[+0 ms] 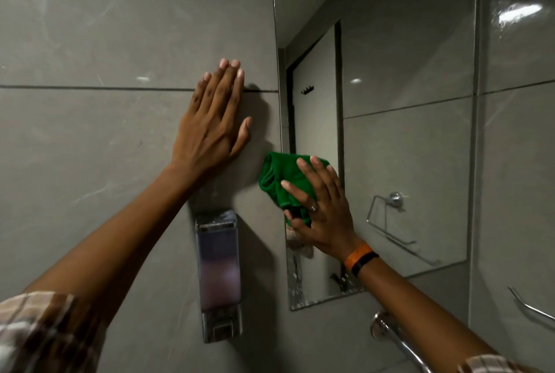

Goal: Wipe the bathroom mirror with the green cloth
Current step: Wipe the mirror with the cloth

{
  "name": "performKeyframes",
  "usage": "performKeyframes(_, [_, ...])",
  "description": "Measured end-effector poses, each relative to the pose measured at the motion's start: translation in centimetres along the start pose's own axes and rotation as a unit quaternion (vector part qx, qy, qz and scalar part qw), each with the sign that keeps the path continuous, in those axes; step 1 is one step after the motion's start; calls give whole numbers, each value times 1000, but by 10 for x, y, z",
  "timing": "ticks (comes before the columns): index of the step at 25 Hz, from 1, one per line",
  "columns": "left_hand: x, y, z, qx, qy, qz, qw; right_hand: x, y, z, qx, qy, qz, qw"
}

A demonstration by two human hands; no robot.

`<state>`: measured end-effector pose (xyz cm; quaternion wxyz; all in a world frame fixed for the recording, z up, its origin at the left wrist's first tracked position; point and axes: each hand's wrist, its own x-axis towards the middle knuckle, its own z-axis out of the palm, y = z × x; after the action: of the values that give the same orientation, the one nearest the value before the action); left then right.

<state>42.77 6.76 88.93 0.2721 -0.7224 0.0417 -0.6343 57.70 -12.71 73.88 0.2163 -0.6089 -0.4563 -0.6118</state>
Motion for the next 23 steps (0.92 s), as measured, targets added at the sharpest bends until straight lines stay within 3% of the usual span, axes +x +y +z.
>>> performKeyframes(7, [-7, 4, 1, -9, -21, -5, 1000, -118, -46, 8, 16, -61, -3, 998])
performKeyframes(15, [-31, 20, 0, -71, -60, 36, 995, -204, -86, 24, -7, -74, 105, 992])
performKeyframes(19, [-39, 22, -1, -98, -86, 53, 990, -210, -102, 29, 19, -33, 247, 968])
performKeyframes(23, [-40, 21, -1, -114, -83, 42, 989, -205, -91, 21, 14, 48, 432, 901])
